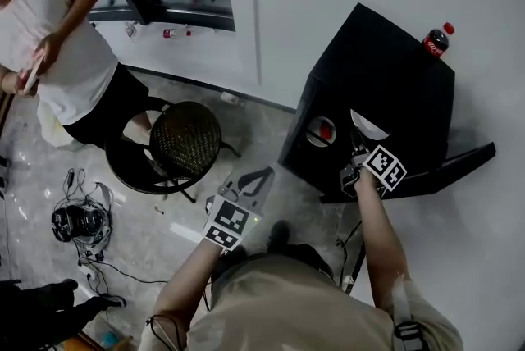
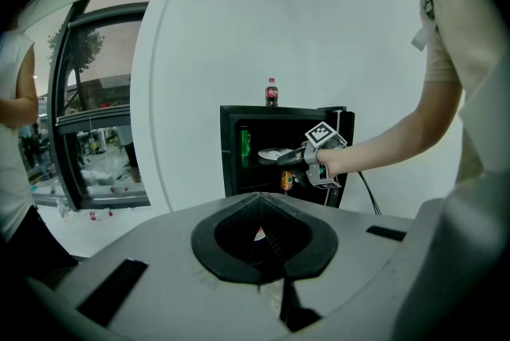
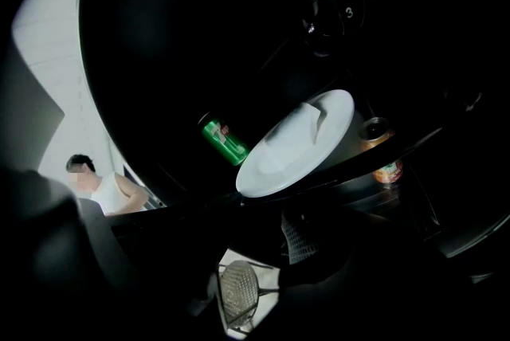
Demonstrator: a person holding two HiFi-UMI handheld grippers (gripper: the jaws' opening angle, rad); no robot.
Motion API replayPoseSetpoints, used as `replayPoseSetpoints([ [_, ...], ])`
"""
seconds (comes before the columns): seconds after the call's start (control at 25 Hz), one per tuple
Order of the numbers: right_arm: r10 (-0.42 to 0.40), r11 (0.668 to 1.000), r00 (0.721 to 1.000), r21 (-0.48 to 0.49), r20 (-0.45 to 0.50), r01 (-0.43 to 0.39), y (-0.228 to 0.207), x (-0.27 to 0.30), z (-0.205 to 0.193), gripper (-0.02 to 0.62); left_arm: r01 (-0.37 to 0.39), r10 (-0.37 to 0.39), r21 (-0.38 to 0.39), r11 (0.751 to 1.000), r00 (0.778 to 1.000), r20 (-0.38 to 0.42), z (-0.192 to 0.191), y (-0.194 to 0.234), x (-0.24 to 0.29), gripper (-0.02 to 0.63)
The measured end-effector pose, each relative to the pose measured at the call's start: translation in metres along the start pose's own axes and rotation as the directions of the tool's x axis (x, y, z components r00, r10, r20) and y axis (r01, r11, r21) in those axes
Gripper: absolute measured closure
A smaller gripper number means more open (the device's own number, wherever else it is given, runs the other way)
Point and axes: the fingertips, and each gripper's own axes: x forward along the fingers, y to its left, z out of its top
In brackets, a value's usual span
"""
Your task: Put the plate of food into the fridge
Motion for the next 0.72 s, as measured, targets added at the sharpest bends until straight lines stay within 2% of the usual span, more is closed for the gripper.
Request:
replayPoseSetpoints([
  [0.32,-0.008,0.999,1.000,0.041,0.013,0.008,-0.012,-0.006,0.011,0.423,0.020,-0.020,-0.013,1.000,1.000,-0.006,-0.004,-0.005,0.006,0.598],
  [0.56,0.024,0.993,1.000,0.118,0.020,-0.026,-0.007,0.012,0.013,0.423,-0.012,0.012,-0.018,1.000,1.000,0.000,-0.007,0.008,0.005,0.598],
  [0.72,0.022,0.992,0.999,0.124,0.027,-0.025,0.008,0.006,0.016,0.423,-0.006,0.006,-0.026,1.000,1.000,0.004,0.000,0.012,-0.013,0.598],
])
